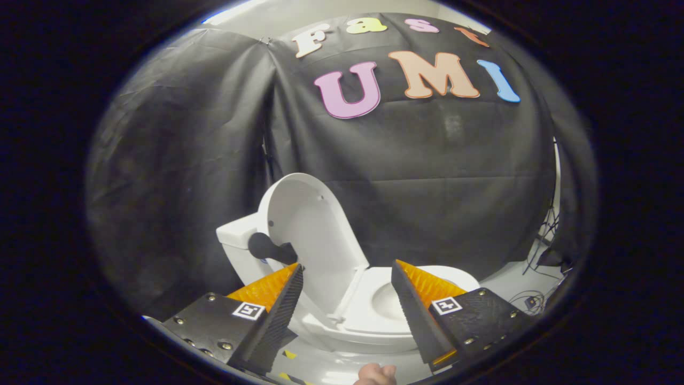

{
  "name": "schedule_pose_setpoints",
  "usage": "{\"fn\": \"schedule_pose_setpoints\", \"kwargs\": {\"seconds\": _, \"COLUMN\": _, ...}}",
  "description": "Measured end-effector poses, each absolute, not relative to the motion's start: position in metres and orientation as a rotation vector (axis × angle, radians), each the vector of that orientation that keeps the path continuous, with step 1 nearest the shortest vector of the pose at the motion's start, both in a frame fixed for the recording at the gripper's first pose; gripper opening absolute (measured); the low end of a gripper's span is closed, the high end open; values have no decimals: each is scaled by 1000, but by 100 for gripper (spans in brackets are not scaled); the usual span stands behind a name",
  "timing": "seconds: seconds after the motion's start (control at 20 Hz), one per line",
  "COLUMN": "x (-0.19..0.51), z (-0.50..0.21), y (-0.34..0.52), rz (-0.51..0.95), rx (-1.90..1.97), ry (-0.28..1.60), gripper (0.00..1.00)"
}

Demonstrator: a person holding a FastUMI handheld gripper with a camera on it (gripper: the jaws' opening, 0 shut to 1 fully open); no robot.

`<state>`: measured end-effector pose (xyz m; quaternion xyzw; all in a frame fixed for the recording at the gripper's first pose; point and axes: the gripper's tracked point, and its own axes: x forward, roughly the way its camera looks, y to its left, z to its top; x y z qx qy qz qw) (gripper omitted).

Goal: Open the toilet lid.

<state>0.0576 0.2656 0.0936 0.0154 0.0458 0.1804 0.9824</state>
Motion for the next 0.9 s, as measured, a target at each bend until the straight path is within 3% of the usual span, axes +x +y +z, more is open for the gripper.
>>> {"fn": "schedule_pose_setpoints", "kwargs": {"seconds": 0.9, "x": 54, "z": 108, "y": 112, "rz": 180, "rx": -35, "ry": 16, "gripper": 98}}
